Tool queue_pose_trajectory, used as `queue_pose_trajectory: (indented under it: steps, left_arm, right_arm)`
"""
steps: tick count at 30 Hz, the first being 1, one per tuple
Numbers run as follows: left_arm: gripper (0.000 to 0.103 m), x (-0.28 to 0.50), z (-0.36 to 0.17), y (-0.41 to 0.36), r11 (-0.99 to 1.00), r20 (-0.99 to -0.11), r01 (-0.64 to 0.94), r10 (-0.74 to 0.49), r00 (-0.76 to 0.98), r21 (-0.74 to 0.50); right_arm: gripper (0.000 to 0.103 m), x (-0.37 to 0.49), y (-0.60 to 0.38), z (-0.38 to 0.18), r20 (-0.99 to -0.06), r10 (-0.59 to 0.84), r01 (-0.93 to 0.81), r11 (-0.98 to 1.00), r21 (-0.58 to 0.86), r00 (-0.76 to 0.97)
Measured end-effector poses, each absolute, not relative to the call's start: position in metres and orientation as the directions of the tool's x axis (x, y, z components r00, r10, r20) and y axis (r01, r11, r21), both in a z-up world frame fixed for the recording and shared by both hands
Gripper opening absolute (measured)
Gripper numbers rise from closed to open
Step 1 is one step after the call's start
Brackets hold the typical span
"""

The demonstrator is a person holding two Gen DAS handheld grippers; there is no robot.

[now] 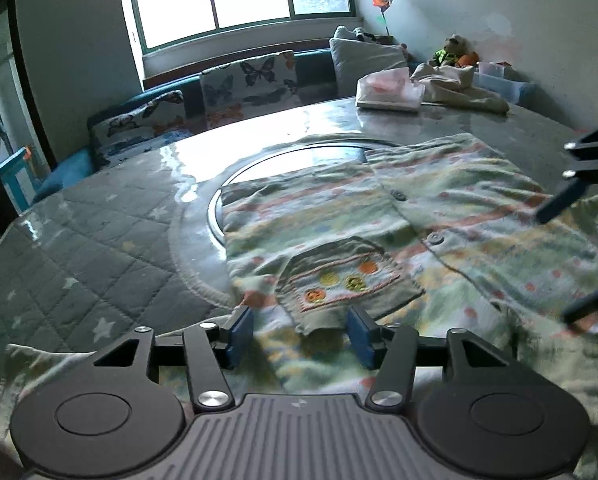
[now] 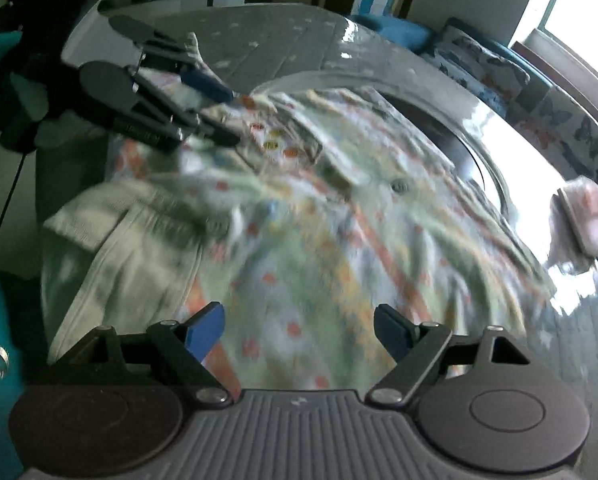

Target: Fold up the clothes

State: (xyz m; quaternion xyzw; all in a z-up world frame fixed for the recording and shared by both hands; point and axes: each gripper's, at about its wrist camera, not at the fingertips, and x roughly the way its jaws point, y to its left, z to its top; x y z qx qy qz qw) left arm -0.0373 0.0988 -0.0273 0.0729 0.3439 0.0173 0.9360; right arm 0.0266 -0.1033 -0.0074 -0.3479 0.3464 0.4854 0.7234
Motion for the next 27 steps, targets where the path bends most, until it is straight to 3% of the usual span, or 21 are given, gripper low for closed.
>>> queue_pose_trajectory:
  steps: [5,12,16,27]
  left_arm:
    - [0.056,-0.043,-0.016,0.091,0.993,-0.634,0.025,0.056,0.772,0.117]
    - [0.056,-0.049,-0.002,0.058,0.989,-0.598,0.151,-0.117,0.793,0.006]
    - [0.056,-0.049,-0.01,0.037,0.977,-0.61,0.214,-0.166,0.775,0.006]
    - [0.057,-0.05,-0.033,0.025,0.972,-0.656,0.234,-0.174,0.734,0.004]
  right_arm:
    - [0.084,0.02,-0.13,-0.005,-0.857,0.412,-0.927,0.331,-0.176,0.31]
    - [0.087,0.016,-0.182,-0.007,-0.829,0.43,-0.853,0.512,-0.101,0.356]
    - [0.089,0.022,-0.226,-0.011,-0.799,0.447,-0.745,0.667,-0.002,0.403]
    - [0.085,0.043,-0.339,-0.019,-0.724,0.291,-0.371,0.927,0.053,0.626]
